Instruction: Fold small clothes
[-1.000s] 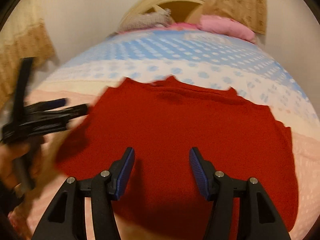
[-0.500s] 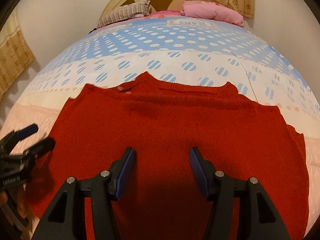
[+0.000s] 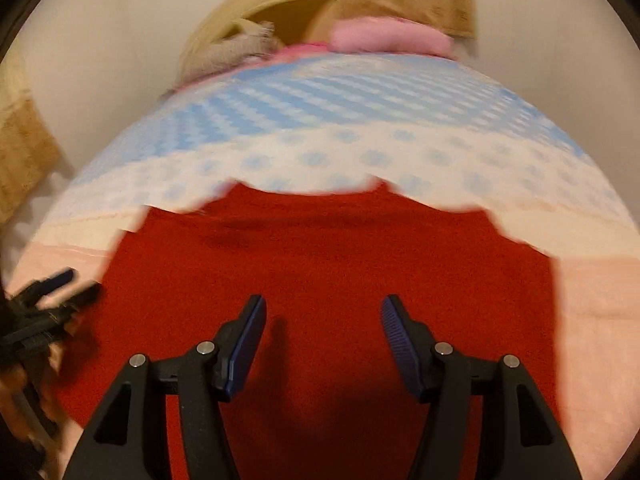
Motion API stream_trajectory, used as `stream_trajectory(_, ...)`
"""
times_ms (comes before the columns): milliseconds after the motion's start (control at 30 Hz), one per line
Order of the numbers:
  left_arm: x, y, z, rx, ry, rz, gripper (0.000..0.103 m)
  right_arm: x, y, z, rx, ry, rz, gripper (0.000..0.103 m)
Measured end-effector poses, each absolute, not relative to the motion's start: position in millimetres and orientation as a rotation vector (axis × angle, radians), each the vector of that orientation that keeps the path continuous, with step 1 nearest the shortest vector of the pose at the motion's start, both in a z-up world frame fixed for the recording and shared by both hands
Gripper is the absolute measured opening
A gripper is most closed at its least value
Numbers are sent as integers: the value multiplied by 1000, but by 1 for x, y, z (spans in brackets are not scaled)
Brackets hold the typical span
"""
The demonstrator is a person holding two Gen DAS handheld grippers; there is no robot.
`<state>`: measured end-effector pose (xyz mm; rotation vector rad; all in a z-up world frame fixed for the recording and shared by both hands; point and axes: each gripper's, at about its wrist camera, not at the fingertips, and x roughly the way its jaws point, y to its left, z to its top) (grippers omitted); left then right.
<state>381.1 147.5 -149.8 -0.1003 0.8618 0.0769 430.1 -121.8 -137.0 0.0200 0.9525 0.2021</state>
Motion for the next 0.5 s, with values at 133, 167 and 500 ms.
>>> stream_trajectory(133,387,150,-155,-130,875,82,95,414,-160,-143,114,918,290,61)
stream_trajectory(167,387,151,-155,-138,875,81,95,410,-162,-139,103,909,290,61)
stream_trajectory(500,382,158,-159,-203,874,78,100,443,-207,-143,141,951,104,22)
